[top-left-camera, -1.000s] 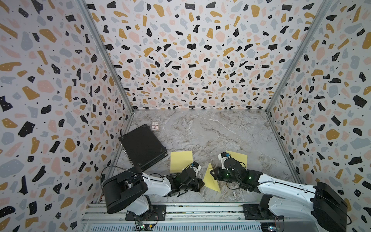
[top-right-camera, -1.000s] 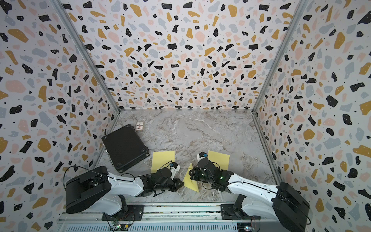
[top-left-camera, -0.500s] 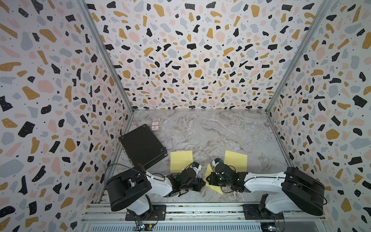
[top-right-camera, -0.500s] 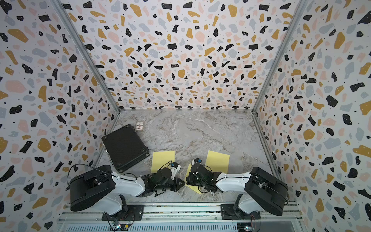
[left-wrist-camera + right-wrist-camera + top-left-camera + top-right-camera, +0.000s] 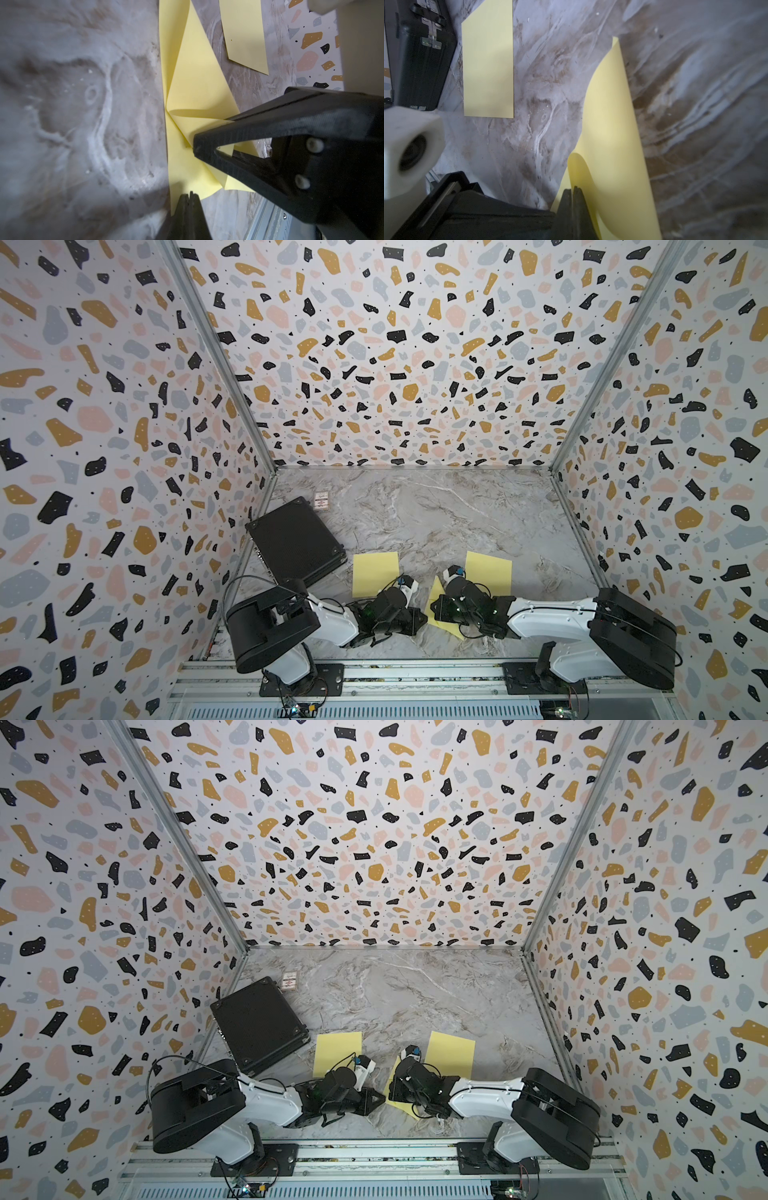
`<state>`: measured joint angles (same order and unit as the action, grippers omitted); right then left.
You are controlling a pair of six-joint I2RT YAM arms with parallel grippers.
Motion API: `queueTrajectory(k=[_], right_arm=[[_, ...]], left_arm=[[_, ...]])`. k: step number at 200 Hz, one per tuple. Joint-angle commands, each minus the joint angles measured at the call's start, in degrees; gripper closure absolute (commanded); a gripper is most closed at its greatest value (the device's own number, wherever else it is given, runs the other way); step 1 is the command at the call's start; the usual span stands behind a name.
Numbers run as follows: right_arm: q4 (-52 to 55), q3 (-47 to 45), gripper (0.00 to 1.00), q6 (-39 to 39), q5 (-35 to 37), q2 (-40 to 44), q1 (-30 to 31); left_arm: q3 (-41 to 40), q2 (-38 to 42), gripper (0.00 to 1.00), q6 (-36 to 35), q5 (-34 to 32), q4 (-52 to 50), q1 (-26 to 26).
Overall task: Fold the square paper diagonally
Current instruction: Fold the paper at the center of the board.
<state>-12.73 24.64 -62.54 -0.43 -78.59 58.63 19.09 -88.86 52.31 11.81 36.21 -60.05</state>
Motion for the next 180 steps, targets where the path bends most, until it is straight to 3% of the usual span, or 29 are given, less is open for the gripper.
queueTrajectory(k=[1,180], right_arm=[[0.97,-0.56,1.00,0.92,0.55,-0.43,0.40],[4.41,-0.56,1.00,3.39,2.46,-1.17,0.68]], left_arm=[[-2.30,-2.90,1.00,0.07,-0.56,-9.66,0.11],[-2.39,-2.81,1.00,0.21,-0.56,-9.57,0.11]])
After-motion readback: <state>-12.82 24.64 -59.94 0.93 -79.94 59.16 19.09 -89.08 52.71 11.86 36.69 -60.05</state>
